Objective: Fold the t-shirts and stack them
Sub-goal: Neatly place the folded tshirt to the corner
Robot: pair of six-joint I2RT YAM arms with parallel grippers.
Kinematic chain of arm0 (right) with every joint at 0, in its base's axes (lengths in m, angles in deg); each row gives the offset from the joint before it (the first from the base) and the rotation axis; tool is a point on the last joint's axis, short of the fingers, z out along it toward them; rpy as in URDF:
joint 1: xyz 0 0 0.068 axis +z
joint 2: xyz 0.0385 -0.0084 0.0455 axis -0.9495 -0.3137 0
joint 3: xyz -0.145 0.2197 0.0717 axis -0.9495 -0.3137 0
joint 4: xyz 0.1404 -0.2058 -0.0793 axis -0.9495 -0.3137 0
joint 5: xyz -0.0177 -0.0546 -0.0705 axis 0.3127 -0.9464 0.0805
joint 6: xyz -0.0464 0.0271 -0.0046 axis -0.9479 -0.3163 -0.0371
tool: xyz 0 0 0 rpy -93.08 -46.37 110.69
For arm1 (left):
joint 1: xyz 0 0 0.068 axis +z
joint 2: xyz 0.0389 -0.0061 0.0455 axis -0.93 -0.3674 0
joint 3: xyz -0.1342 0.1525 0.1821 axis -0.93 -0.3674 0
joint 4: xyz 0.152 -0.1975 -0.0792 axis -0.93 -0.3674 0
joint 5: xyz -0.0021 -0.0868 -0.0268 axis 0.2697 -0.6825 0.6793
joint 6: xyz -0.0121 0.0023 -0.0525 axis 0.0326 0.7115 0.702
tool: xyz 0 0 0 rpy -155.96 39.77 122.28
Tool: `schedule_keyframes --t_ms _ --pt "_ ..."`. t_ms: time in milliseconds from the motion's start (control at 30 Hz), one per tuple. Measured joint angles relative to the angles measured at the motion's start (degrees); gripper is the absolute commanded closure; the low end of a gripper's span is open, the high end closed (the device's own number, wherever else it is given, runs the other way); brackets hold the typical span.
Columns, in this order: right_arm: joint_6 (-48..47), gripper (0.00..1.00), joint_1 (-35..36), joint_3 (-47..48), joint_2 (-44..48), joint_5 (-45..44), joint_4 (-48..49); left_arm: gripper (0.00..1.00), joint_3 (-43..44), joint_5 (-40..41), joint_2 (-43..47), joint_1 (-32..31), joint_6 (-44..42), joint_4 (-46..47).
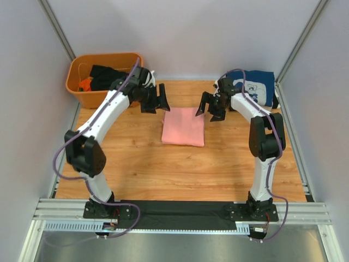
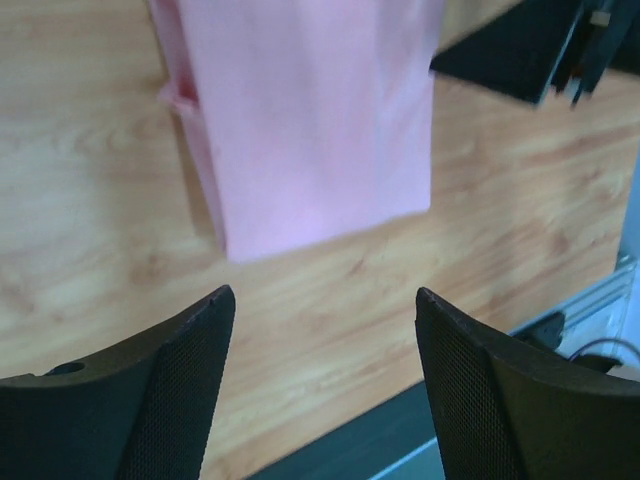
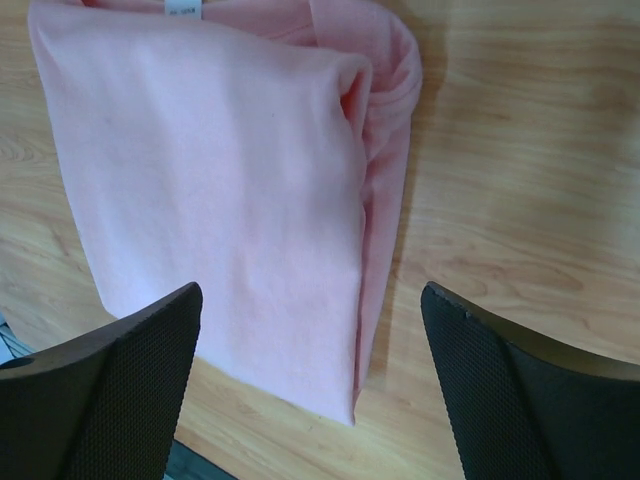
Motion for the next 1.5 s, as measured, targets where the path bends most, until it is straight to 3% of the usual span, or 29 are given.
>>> schedule_keyframes --t_ms 333,433,633,733,767,800,1100,1500 --pt "0.07 0.27 -3.19 0.87 -9.42 8.5 10.45 0.21 -30.36 9.62 29.53 0.07 -4.33 -3.34" --pt "0.31 0.32 -4.07 1.75 -10.78 10.4 12.92 0.21 -33.81 11.8 33.68 0.07 -5.38 -5.73" --pt "2.25 0.52 -4.04 1.38 -13.05 14.29 19.26 0.21 -37.03 14.91 39.41 0.04 -5.95 -8.28" --pt "3.1 0.72 -3.78 0.37 -13.88 15.76 22.27 0.21 -37.59 16.06 41.38 0.04 -6.1 -8.7" --pt "3.3 0.89 -3.74 -0.09 -14.16 16.57 23.26 0.21 -37.88 16.37 41.86 0.04 -6.14 -8.7" --pt "3.3 0.99 -3.63 -0.63 -14.36 17.07 24.35 0.21 -38.18 16.65 42.18 0.04 -6.23 -8.72" --pt "3.28 1.0 -3.3 -5.64 -13.46 22.51 30.16 0.21 -43.25 21.9 46.58 0.31 -7.89 -8.31" --pt "-3.23 1.0 -3.89 -5.25 4.15 18.1 20.92 0.21 -49.11 26.97 60.13 0.37 -8.0 -4.59"
